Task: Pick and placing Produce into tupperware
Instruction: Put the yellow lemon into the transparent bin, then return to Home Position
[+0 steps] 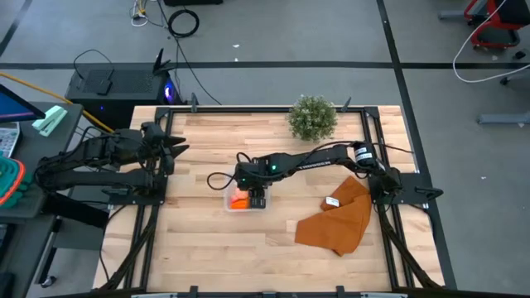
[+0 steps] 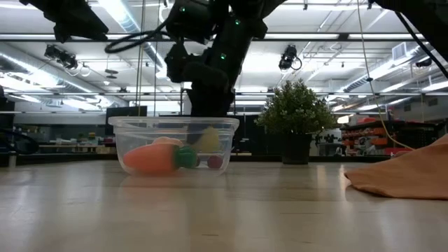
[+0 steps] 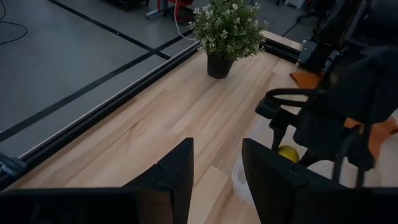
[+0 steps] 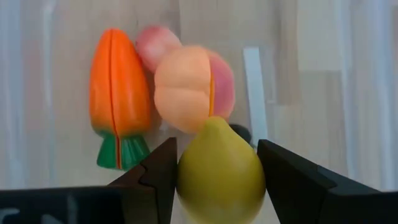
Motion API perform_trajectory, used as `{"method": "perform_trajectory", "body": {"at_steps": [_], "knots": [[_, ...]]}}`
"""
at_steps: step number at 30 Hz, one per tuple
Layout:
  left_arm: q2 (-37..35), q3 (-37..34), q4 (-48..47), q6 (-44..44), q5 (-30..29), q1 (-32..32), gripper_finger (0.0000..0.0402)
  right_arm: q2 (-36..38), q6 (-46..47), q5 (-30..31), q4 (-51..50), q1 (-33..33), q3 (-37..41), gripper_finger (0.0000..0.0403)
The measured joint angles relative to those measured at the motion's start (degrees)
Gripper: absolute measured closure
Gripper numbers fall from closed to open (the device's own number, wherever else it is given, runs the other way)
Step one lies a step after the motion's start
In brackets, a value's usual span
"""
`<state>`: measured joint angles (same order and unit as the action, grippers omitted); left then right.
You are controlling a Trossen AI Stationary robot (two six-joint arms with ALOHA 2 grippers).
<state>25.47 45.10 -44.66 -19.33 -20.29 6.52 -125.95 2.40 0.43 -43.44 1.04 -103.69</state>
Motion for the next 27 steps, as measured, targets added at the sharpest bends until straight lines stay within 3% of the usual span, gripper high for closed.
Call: {"method": "perform_trajectory", "body": {"at_steps": [16,27], "knots": [[0.0,0.0,-0.1,0.2,0.0,0.0,0.0262,0.0,1.6,-2.6,-0.2,-0.1,1.5,0.0230],[0.0,0.0,-0.1,0.3,0.0,0.0,0.0254,0.0,1.9,-4.2,-0.1,-0.1,0.0,0.0168]]}}
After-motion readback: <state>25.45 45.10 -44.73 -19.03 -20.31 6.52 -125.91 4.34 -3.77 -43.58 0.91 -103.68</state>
